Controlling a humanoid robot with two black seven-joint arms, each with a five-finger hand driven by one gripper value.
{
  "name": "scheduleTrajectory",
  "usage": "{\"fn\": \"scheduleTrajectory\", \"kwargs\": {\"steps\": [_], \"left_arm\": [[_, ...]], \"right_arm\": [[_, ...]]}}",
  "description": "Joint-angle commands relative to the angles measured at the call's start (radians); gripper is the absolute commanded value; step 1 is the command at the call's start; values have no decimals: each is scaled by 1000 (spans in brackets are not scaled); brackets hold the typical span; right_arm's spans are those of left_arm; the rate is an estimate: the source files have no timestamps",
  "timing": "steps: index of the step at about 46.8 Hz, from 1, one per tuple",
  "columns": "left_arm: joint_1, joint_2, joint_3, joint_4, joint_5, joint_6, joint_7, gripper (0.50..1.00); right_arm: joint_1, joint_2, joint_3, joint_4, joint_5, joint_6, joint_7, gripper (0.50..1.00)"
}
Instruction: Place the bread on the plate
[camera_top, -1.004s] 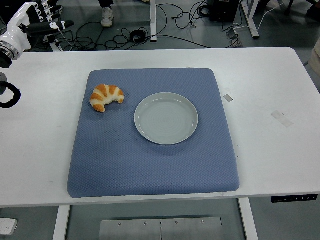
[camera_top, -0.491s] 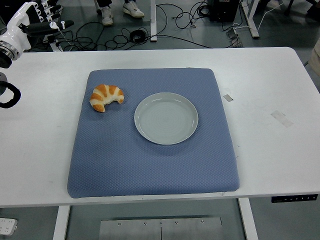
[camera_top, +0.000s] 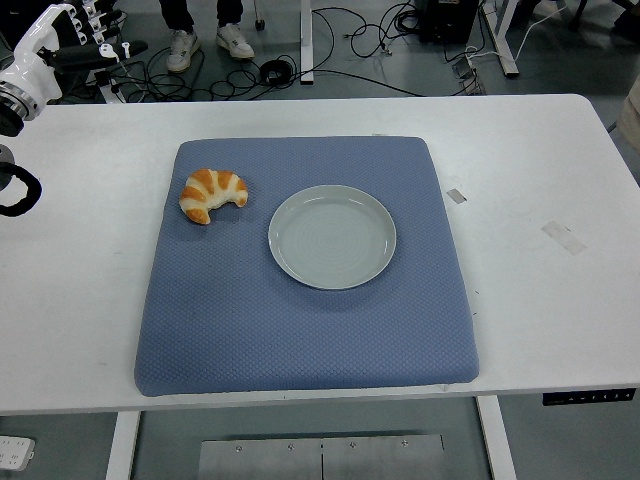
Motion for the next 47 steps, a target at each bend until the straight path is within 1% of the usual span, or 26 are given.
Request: {"fn": "scheduleTrajectory", "kwargs": {"steps": [1, 12, 16, 20, 27, 39, 47], "left_arm": [[0, 0, 0, 1, 0, 1, -1, 969], [0, -2, 8, -1, 11, 0, 2, 968], [-6, -3, 37, -1, 15, -2, 6, 968], [-26, -8, 88, -1, 17, -2, 9, 968], [-95, -9, 192, -1, 17, -2, 11, 966], [-181, -32, 419, -1, 22, -5, 11, 966], [-196, -48, 465, -1, 43, -11, 9, 966]], "right_arm": [[0, 0, 0, 0, 0, 0, 2, 1000], [0, 0, 0, 0, 0, 0, 0, 1000], [0, 0, 0, 0, 0, 0, 0, 1000], [0, 0, 0, 0, 0, 0, 2, 1000], [0, 0, 0, 0, 0, 0, 2, 1000], [1, 0, 0, 0, 0, 0, 0, 1000], [0, 0, 2, 0, 0, 0, 0, 1000]]}}
